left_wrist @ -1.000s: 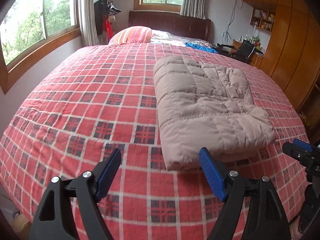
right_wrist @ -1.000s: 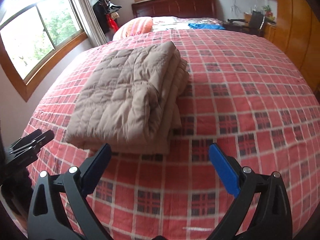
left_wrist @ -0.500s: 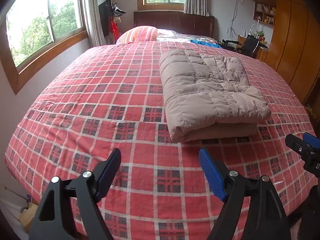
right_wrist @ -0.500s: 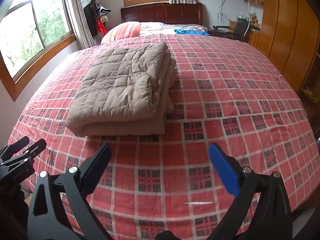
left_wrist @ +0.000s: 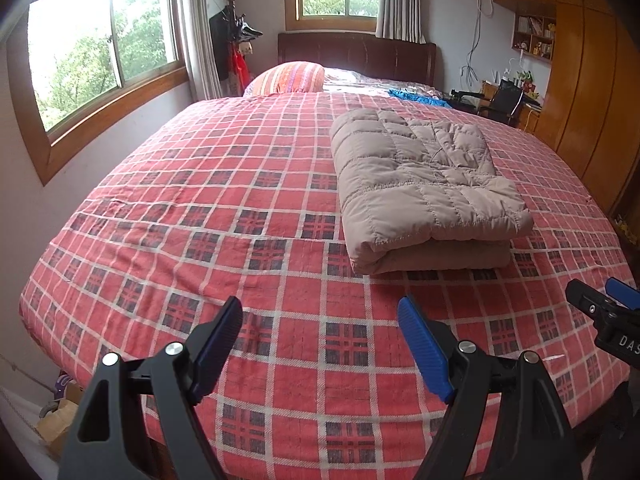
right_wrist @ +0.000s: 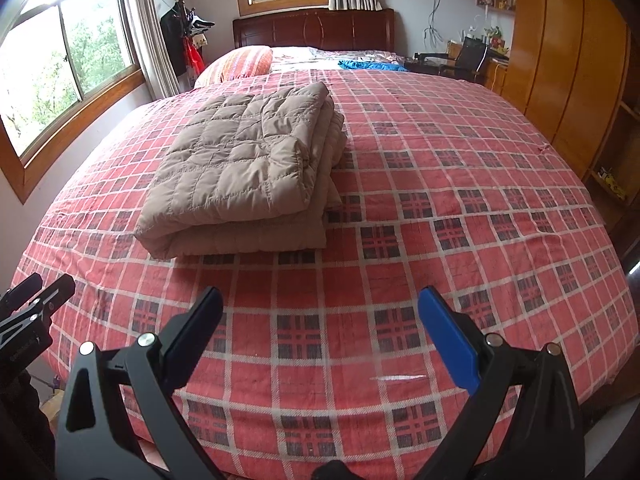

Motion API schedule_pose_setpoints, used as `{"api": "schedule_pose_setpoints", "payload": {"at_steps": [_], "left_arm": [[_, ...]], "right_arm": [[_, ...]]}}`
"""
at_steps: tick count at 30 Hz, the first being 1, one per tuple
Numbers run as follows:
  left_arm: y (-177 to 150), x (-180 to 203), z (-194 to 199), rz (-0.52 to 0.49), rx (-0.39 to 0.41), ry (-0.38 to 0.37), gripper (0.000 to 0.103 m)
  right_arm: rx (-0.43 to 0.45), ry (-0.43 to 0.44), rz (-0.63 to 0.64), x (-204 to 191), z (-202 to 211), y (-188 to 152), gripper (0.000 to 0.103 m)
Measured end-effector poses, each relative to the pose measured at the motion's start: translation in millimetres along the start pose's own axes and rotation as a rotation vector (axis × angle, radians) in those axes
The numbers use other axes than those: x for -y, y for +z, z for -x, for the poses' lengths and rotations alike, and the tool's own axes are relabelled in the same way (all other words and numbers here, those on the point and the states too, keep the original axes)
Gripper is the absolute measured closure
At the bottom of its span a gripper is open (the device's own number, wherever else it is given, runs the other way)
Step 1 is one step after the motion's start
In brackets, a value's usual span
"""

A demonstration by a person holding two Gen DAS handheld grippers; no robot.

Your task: Fold large clothes

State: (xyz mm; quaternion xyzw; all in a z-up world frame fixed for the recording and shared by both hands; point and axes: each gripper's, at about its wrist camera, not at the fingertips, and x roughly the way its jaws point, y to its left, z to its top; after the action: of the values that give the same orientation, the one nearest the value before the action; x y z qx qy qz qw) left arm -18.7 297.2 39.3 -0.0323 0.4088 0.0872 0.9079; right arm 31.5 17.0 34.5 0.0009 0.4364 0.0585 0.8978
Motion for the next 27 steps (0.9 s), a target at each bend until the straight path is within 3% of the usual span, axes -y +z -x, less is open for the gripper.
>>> {"api": "schedule_pose_setpoints", "payload": {"at_steps": [27], "left_arm": [[-1.5,2.5,1.1,0.0,-0.003,-0.005,0.023]], "right_arm": [[-0.001,-0.031,-0.016,-3.0,-1.1,-3.9,0.005]]}}
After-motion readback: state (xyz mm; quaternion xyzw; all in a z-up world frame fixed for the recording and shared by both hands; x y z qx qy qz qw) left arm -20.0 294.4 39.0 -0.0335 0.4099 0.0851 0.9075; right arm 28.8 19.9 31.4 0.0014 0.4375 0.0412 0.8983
